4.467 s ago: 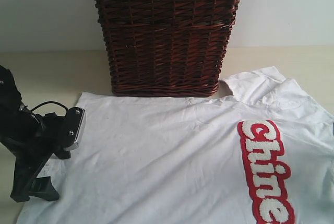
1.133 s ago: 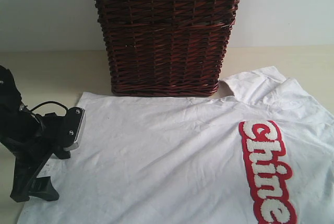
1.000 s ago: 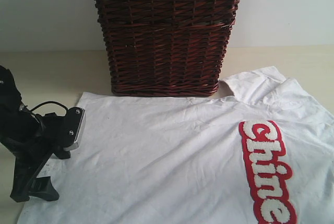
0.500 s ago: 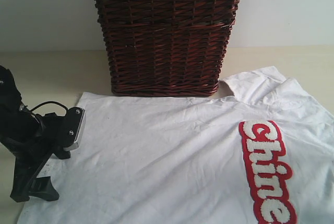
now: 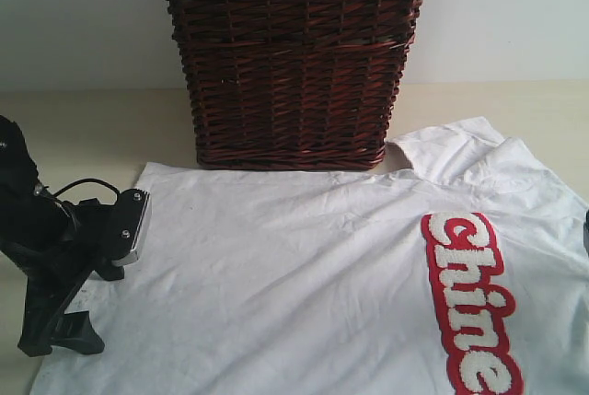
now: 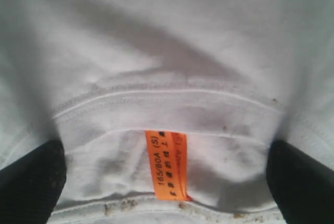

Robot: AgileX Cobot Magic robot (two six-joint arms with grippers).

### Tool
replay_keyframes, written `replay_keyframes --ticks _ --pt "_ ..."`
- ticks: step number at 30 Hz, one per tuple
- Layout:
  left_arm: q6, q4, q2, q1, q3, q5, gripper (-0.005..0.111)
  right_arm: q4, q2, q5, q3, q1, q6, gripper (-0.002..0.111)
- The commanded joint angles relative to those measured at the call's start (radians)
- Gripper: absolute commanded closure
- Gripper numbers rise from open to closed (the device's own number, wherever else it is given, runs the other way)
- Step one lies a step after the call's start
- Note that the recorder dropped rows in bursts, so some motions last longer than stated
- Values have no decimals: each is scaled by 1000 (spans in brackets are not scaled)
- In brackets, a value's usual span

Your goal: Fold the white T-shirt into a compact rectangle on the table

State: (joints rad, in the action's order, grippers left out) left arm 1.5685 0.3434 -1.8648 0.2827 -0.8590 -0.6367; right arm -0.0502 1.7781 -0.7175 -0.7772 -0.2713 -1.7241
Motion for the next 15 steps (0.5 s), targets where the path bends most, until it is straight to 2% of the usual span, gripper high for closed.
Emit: replay_keyframes --ticks 1,8,10,13,15 --pt "3 12 -43 5 23 66 25 61 27 9 3 3 -8 3" --pt "3 12 -43 5 23 66 25 74 51 14 3 3 -8 4" --pt "3 12 -43 5 23 66 25 74 51 21 3 3 0 7" --pt "3 12 -43 5 23 68 25 74 51 40 3 3 3 22" --pt "3 12 -43 5 23 68 25 74 51 55 3 3 19 39"
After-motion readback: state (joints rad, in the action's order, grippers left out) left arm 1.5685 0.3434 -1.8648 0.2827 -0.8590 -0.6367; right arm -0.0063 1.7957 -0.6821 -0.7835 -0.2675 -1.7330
